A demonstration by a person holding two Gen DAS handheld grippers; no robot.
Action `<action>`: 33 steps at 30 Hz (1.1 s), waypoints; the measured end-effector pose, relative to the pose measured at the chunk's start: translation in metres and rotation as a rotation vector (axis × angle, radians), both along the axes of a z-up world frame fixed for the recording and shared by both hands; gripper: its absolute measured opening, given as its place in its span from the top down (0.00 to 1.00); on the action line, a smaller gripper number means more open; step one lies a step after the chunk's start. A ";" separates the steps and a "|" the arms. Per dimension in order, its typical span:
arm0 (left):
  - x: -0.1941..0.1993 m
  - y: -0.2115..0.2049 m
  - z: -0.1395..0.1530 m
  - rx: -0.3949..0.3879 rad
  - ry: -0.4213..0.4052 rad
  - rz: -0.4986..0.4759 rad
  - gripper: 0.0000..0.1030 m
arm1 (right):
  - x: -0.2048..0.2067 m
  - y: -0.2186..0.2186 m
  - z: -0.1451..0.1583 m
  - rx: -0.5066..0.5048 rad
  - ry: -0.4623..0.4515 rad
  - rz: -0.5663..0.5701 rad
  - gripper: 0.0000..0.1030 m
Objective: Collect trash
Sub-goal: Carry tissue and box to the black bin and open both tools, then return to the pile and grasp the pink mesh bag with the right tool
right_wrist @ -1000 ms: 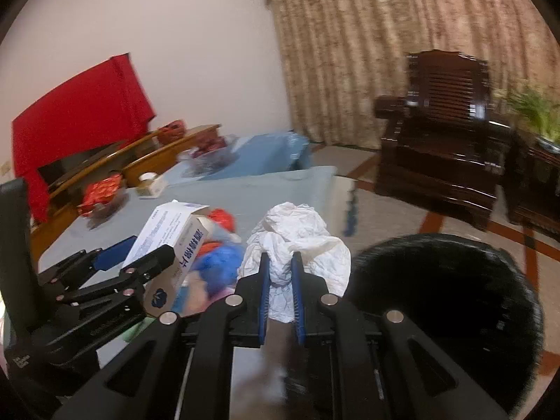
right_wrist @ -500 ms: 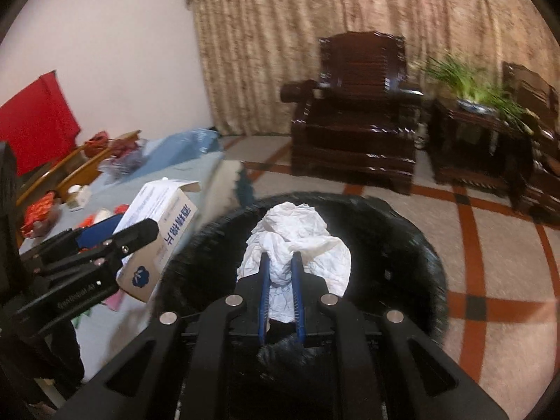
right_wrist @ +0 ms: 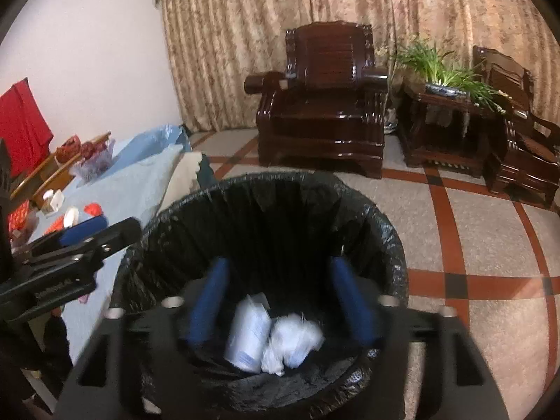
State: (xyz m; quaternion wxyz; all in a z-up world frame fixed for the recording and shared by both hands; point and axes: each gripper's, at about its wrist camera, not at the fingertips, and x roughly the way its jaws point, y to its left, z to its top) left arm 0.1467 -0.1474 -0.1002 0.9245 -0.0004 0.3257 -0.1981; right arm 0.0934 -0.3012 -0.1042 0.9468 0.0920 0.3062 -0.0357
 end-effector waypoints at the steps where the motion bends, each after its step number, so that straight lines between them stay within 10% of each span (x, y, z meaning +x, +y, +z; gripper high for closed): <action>1: -0.002 0.008 0.002 0.002 -0.010 0.024 0.19 | 0.001 0.000 0.002 0.002 -0.011 -0.004 0.20; 3: -0.006 0.022 0.009 0.009 -0.029 0.060 0.15 | 0.001 0.004 0.008 0.005 -0.037 -0.013 0.07; 20: -0.037 0.198 0.037 0.125 -0.112 0.442 0.13 | 0.045 0.158 0.030 0.016 -0.126 0.342 0.07; 33: -0.052 0.265 0.010 0.131 -0.048 0.582 0.13 | 0.073 0.266 -0.024 -0.027 -0.014 0.559 0.24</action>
